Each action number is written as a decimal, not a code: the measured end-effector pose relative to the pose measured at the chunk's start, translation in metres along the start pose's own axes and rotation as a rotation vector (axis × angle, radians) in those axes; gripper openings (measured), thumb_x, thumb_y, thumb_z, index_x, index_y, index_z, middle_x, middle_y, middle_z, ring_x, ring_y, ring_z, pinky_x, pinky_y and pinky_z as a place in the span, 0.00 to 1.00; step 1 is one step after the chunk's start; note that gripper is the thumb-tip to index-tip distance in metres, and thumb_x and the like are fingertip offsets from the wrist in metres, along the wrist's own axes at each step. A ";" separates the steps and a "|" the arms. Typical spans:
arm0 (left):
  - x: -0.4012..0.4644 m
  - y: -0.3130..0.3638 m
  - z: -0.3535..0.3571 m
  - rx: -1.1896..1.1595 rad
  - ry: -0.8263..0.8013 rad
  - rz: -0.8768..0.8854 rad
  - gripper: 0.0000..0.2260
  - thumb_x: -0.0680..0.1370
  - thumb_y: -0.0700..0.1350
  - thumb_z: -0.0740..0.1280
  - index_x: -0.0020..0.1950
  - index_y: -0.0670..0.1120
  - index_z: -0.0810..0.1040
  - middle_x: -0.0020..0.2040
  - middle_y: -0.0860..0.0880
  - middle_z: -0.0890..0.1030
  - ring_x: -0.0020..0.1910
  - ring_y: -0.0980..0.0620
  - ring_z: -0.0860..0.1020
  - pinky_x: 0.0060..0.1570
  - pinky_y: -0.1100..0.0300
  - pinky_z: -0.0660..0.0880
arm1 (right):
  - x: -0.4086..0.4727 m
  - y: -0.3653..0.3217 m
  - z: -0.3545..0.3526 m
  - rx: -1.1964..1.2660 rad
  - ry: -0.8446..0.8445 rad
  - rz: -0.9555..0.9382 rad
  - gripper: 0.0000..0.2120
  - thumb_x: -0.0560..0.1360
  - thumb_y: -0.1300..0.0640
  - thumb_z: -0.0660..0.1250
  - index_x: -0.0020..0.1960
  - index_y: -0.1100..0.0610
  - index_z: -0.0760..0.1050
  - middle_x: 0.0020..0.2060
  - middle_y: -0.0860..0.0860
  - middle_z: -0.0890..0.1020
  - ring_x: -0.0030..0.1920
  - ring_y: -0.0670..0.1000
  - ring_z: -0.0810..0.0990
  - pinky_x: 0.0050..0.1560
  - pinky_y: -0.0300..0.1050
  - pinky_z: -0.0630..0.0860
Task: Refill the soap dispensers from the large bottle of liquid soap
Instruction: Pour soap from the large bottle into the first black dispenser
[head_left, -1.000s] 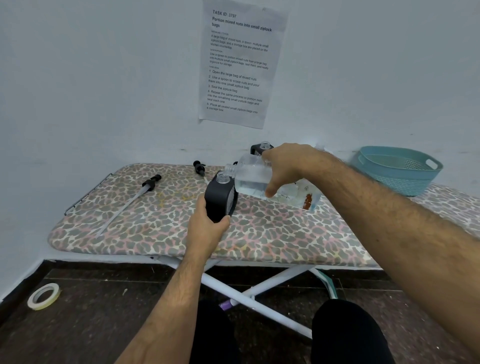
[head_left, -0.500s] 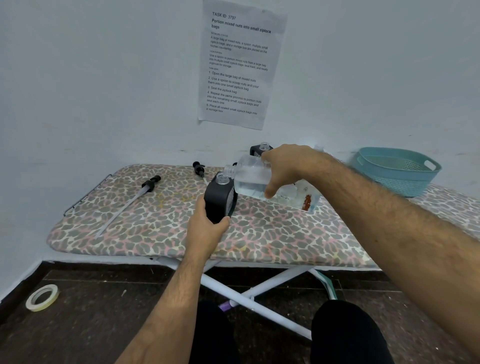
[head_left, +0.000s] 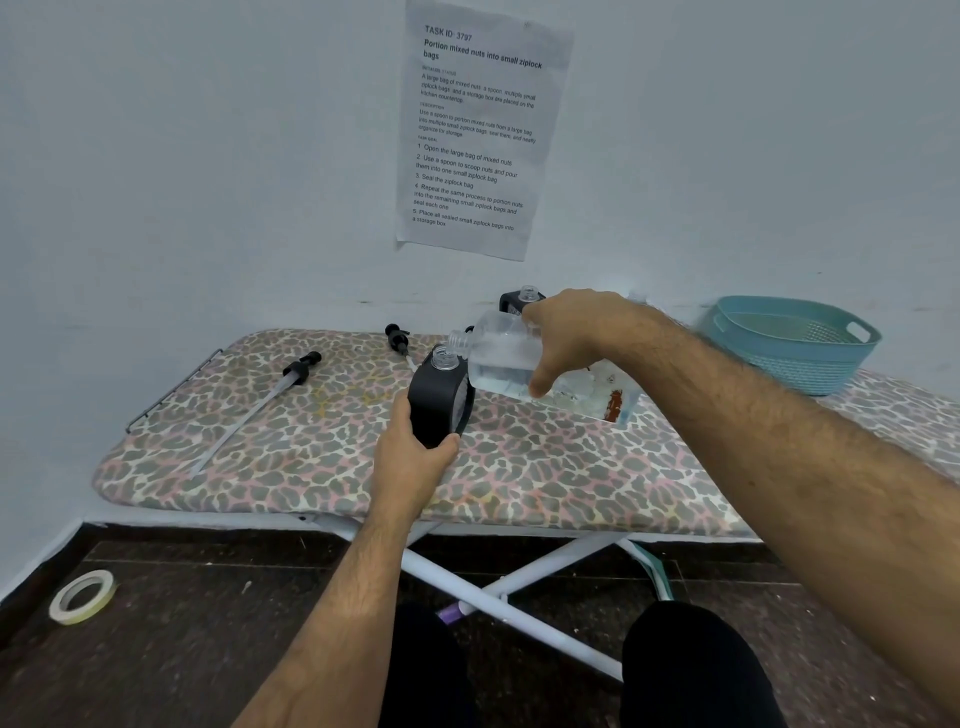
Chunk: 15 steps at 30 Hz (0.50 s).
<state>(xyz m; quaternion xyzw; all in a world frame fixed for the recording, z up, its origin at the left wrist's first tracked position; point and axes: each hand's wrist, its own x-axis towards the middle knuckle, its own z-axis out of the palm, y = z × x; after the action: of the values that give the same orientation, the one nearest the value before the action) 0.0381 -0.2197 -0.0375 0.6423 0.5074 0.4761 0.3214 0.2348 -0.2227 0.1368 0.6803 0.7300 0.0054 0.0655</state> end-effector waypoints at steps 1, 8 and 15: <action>0.000 0.000 0.000 -0.002 0.000 0.002 0.26 0.74 0.41 0.72 0.68 0.56 0.68 0.53 0.67 0.76 0.49 0.74 0.75 0.41 0.78 0.70 | 0.000 0.000 0.000 0.000 0.001 0.000 0.40 0.64 0.38 0.78 0.71 0.49 0.67 0.64 0.47 0.76 0.61 0.52 0.76 0.49 0.48 0.72; 0.000 0.001 0.001 -0.006 -0.001 -0.004 0.25 0.75 0.41 0.72 0.69 0.54 0.68 0.53 0.67 0.76 0.49 0.74 0.75 0.42 0.78 0.69 | 0.002 0.000 0.000 0.001 -0.002 0.003 0.41 0.63 0.38 0.78 0.71 0.49 0.67 0.64 0.47 0.76 0.61 0.52 0.76 0.49 0.48 0.73; -0.001 0.001 0.000 -0.011 0.002 -0.001 0.26 0.74 0.41 0.72 0.69 0.54 0.68 0.54 0.66 0.76 0.50 0.73 0.75 0.44 0.77 0.69 | 0.001 0.000 0.000 -0.002 -0.007 0.004 0.42 0.64 0.38 0.78 0.72 0.49 0.66 0.65 0.47 0.76 0.62 0.53 0.75 0.50 0.49 0.72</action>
<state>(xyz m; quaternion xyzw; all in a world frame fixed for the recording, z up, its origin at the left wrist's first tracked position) 0.0384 -0.2214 -0.0370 0.6398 0.5052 0.4795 0.3247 0.2343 -0.2219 0.1371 0.6816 0.7284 0.0038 0.0687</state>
